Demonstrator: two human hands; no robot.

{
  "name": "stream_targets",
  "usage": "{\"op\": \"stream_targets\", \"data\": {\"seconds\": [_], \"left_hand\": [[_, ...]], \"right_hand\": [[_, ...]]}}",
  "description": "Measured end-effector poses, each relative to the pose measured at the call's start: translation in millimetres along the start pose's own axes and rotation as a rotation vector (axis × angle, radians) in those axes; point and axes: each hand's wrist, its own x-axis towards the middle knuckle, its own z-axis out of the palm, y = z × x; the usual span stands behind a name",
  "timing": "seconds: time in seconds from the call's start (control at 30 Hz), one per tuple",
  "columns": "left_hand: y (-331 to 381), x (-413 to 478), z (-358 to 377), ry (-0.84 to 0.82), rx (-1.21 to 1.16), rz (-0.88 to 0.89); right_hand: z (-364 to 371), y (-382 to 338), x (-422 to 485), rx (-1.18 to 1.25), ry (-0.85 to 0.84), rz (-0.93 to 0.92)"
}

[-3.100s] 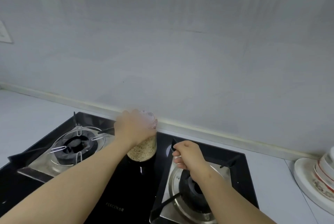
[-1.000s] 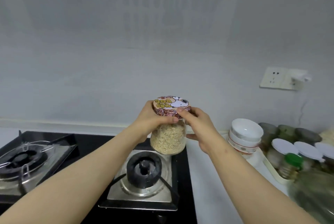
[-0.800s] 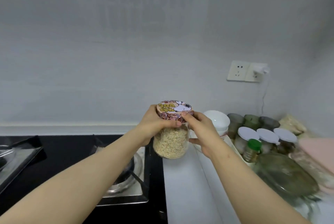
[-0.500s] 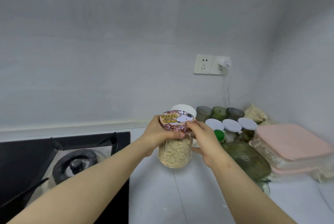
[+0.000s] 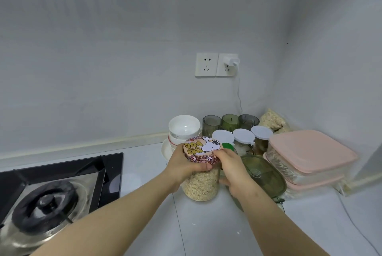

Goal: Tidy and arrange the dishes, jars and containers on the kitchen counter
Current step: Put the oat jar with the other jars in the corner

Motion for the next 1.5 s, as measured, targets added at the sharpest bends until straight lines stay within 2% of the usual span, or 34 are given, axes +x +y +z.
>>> {"op": "stream_targets", "data": {"seconds": [0.17,0.8,1.5], "left_hand": [[-12,9,8,0.012,-0.015,0.005],[-42,25,20,0.080,0.047,0.016],[-43,38,23,0.105,0.300,-0.034]], "right_hand": [[-6,3,15,-0.108,0.060,-0.042],[-12,35,51,-0.402,0.134,0.011],[-17,32,69,-0.322,0.117,0.044]]}}
